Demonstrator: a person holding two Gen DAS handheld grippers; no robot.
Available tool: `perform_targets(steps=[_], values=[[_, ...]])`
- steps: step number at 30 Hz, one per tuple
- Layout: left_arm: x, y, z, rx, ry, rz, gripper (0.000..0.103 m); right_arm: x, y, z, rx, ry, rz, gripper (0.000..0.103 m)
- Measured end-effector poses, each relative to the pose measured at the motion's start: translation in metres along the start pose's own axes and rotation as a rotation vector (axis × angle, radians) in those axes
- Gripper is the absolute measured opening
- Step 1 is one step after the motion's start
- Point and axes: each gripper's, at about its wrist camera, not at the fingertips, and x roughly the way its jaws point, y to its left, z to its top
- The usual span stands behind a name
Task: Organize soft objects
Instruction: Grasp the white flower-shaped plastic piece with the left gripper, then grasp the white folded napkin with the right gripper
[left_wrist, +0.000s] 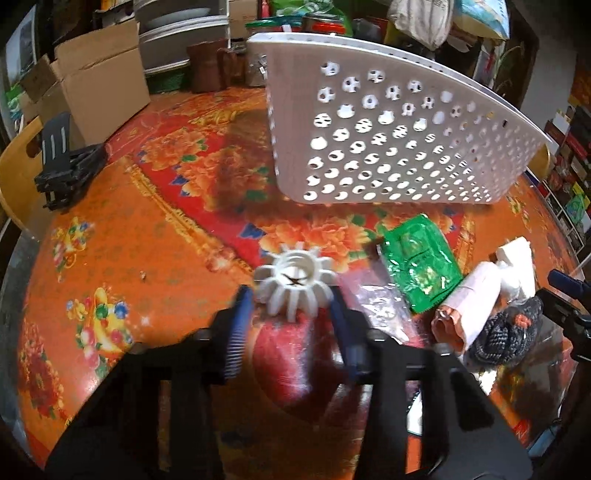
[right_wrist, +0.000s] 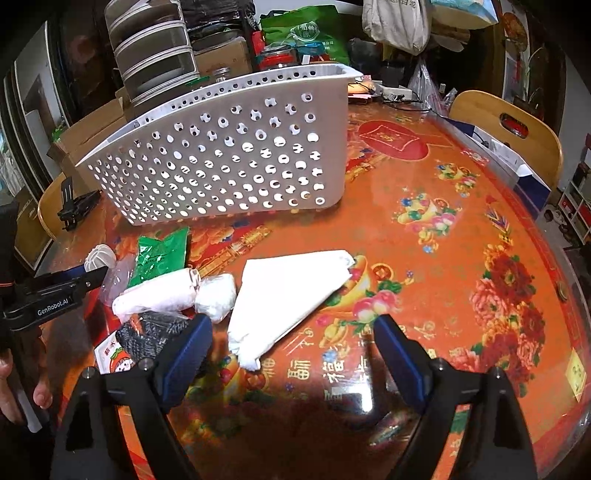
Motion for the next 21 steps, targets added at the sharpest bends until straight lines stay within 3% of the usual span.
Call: perform_targets(steps=[16, 21], values=[[-0.009, 0.002, -0.012, -0.009, -0.031, -0.011, 0.033, 0.008, -0.004, -0.003, 0.029, 0.018, 0.013, 0.089], [-0.014, 0.003, -0.013, -0.016, -0.045, -0.017, 0.032, 0.008, -0.004, -0.001, 0.034, 0.018, 0.004, 0.075]])
